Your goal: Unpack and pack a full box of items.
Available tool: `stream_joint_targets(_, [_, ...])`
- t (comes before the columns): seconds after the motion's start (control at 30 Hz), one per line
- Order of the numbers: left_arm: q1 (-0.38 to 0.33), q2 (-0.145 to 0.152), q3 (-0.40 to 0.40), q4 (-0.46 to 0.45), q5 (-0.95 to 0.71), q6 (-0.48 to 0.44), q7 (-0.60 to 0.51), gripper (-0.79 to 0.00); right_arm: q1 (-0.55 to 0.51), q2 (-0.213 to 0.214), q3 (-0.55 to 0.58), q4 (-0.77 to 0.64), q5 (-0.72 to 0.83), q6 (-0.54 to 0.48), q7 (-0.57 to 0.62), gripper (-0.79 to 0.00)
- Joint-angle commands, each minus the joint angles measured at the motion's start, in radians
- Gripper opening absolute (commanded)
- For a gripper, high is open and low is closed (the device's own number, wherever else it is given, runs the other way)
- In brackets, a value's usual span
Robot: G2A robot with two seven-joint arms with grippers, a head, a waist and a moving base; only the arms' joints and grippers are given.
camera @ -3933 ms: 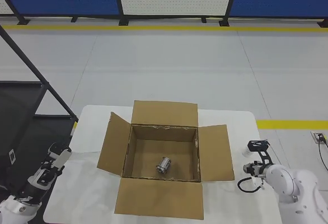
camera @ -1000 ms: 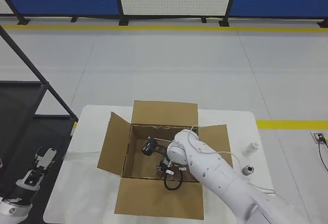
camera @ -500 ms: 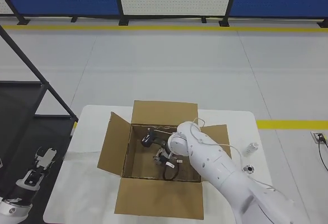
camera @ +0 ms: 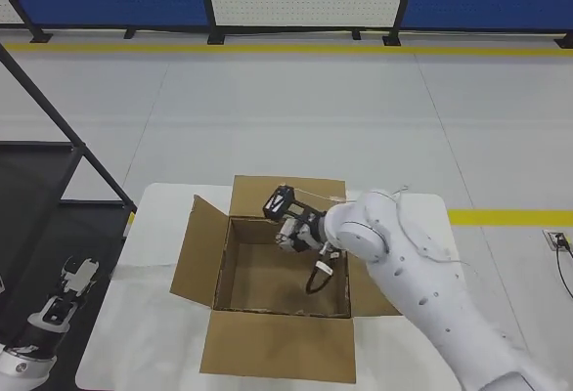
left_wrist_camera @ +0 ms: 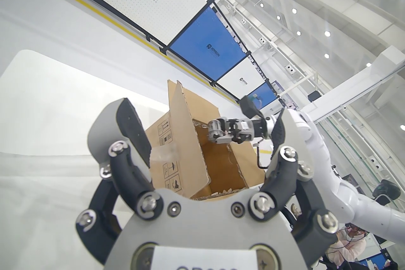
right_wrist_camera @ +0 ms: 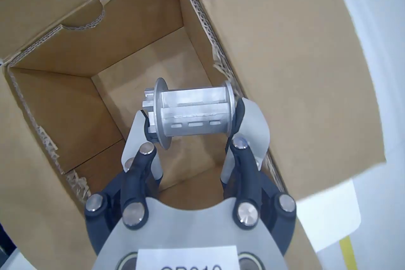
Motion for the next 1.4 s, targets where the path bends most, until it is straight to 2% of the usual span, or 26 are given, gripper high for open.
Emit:
stream_joint_targets(0.0, [0.000, 0.000, 0.000, 0.000, 0.000, 0.000, 0.000, 0.000, -0.230, 0.052, 0.186, -0.414, -0.050, 0.012, 0.105, -0.785])
stream_joint_targets(0.07, [0.000, 0.000, 0.000, 0.000, 0.000, 0.000, 0.000, 0.000, -0.369, 0.077, 0.297, -0.579, -0.056, -0.006, 0.130, -0.785])
stream_joint_targets(0.13, [0.000, 0.000, 0.000, 0.000, 0.000, 0.000, 0.000, 0.000, -0.470, 0.092, 0.378, -0.680, -0.058, -0.022, 0.117, -0.785])
stream_joint_targets(0.27, [0.000, 0.000, 0.000, 0.000, 0.000, 0.000, 0.000, 0.000, -0.609, 0.109, 0.496, -0.797, -0.085, -0.006, 0.050, -0.785])
stream_joint_targets(0.37, [0.000, 0.000, 0.000, 0.000, 0.000, 0.000, 0.000, 0.000, -0.687, 0.114, 0.563, -0.846, -0.159, 0.085, 0.010, -0.785])
stream_joint_targets(0.8, [0.000, 0.000, 0.000, 0.000, 0.000, 0.000, 0.000, 0.000, -0.693, 0.114, 0.567, -0.849, -0.171, 0.097, 0.010, -0.785])
stream_joint_targets(0.9, [0.000, 0.000, 0.000, 0.000, 0.000, 0.000, 0.000, 0.000, -0.696, 0.117, 0.571, -0.810, -0.192, 0.117, -0.021, -0.785])
stream_joint_targets(1.0, [0.000, 0.000, 0.000, 0.000, 0.000, 0.000, 0.000, 0.000, -0.707, 0.122, 0.648, -0.775, -0.175, 0.158, -0.021, -0.785])
stream_joint_targets(1.2, [0.000, 0.000, 0.000, 0.000, 0.000, 0.000, 0.000, 0.000, -0.820, 0.139, 0.922, -0.702, -0.044, 0.151, -0.023, -0.785])
stream_joint_targets(1.27, [0.000, 0.000, 0.000, 0.000, 0.000, 0.000, 0.000, 0.000, -0.866, 0.145, 0.989, -0.671, -0.006, 0.111, -0.012, -0.785])
stream_joint_targets(1.37, [0.000, 0.000, 0.000, 0.000, 0.000, 0.000, 0.000, 0.000, -0.911, 0.158, 1.021, -0.608, 0.013, -0.023, 0.016, -0.785])
